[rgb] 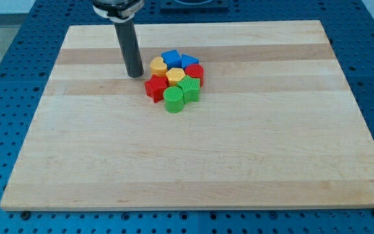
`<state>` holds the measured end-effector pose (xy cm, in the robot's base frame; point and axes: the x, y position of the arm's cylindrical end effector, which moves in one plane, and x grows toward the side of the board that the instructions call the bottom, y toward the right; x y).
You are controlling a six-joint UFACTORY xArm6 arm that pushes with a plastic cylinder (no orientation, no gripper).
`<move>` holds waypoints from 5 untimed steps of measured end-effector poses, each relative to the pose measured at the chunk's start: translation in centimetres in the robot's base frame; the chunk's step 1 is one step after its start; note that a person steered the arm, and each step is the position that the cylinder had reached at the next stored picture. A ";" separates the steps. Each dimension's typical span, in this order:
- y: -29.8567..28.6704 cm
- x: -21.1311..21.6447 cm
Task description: Separate the red star and the green circle from the group of blocks
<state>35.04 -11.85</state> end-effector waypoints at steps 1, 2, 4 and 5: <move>1.0 0.0; 2.2 0.0; 2.7 0.0; 2.3 1.7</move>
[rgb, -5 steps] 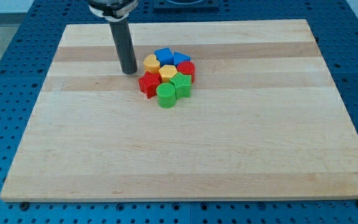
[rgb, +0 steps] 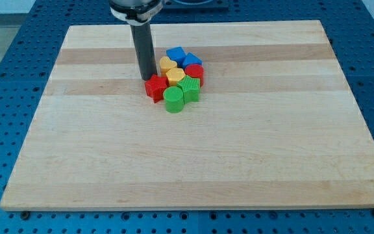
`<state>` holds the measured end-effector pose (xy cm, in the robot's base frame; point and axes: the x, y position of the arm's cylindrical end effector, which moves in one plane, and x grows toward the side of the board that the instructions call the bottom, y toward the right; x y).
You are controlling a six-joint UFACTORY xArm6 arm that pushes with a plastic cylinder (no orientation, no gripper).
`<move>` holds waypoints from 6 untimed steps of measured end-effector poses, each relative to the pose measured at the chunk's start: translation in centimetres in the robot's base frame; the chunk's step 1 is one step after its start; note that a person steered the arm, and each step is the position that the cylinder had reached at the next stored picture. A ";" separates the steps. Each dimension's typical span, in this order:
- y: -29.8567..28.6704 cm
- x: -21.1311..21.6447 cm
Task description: Separate the red star and the green circle from the group of blocks
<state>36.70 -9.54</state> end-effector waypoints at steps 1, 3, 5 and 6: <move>-0.5 1.5; -0.2 5.5; 5.3 6.7; 6.6 6.8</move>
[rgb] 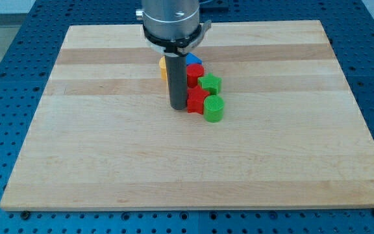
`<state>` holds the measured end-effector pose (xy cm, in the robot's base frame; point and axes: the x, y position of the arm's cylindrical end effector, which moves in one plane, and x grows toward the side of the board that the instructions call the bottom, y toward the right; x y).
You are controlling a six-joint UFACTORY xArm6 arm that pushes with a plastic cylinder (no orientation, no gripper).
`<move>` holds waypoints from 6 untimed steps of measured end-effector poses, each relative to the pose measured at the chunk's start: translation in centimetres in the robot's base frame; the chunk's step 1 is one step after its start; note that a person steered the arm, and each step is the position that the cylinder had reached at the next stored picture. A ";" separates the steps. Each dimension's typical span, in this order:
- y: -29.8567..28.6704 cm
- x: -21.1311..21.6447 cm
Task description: Separate the red star and the green circle from the group of blocks
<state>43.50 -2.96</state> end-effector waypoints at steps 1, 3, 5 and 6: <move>0.8 0.0; 4.5 -0.2; 5.1 -1.9; 6.6 -2.2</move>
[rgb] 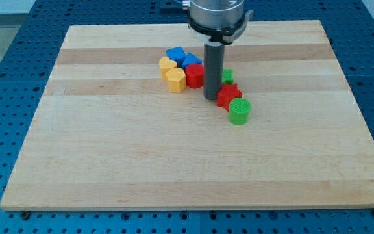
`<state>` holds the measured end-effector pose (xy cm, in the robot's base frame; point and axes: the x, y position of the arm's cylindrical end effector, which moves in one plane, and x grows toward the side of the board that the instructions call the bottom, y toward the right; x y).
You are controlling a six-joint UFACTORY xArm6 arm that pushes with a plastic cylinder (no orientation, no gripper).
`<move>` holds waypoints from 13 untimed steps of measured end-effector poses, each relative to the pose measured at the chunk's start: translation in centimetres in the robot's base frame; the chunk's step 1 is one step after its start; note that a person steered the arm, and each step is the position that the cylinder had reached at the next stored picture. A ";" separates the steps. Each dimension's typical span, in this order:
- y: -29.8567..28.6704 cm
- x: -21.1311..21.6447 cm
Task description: Separate the red star and the green circle from the group of blocks
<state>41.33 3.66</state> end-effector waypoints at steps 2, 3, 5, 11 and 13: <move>1.5 3.0; 2.1 2.4; 2.1 -0.6; 2.1 -2.7; 2.0 -2.8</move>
<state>38.48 5.66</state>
